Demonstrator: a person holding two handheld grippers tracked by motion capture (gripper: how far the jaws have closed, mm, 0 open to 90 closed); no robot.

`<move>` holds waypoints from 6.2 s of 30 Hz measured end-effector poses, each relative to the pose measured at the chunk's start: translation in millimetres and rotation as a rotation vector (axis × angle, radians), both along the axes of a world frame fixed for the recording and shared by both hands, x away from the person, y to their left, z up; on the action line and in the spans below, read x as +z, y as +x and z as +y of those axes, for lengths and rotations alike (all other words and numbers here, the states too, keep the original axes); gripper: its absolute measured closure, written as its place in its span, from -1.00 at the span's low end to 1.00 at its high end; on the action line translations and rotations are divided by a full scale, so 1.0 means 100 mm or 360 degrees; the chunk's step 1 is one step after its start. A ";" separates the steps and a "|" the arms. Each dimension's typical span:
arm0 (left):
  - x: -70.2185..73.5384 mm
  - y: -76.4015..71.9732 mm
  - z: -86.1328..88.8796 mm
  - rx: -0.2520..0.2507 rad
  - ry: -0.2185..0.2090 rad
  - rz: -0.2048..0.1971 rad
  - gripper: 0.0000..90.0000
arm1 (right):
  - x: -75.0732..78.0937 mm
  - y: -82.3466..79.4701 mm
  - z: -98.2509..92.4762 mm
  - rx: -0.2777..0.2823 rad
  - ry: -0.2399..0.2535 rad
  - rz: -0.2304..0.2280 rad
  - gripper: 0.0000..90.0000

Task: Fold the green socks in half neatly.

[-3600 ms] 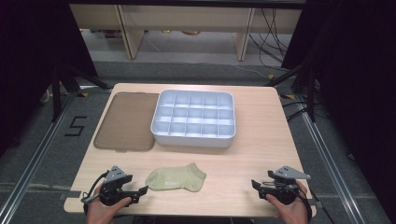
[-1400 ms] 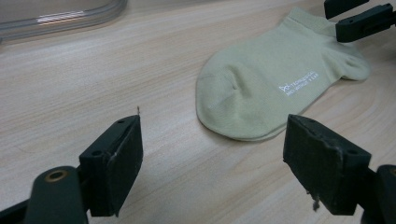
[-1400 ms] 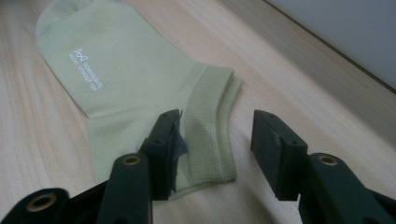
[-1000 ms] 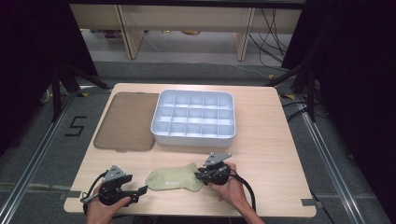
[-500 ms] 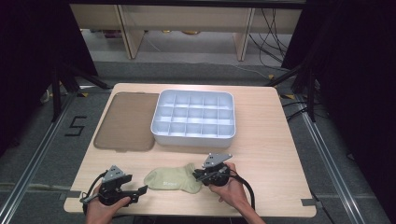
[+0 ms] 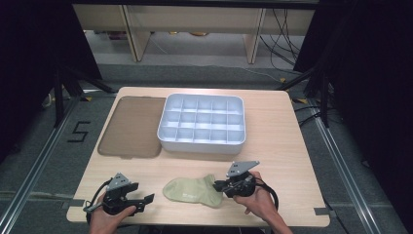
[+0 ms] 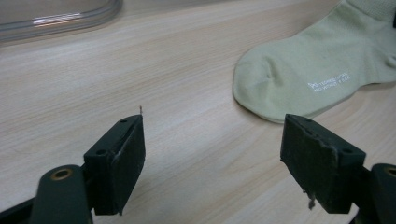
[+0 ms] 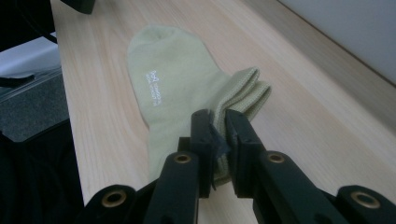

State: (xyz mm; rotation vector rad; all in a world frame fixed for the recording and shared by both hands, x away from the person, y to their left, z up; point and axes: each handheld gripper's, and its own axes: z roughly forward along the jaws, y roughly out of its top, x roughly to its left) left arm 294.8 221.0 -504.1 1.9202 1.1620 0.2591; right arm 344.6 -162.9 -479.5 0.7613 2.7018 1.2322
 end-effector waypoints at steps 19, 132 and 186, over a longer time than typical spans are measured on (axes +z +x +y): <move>0.09 0.13 -0.52 -0.0233 -0.0071 0.0057 -0.16 | -0.11 0.10 -0.41 -0.0036 -0.0060 0.0107 0.83; 0.38 0.28 -0.91 -0.0404 0.0125 -0.0002 0.85 | -0.25 -0.02 0.47 0.0169 -0.0034 -0.0020 1.00; 0.29 0.53 -1.70 -0.0545 0.0153 0.0073 0.83 | -0.25 0.13 -0.32 -0.0100 -0.0074 0.0043 1.00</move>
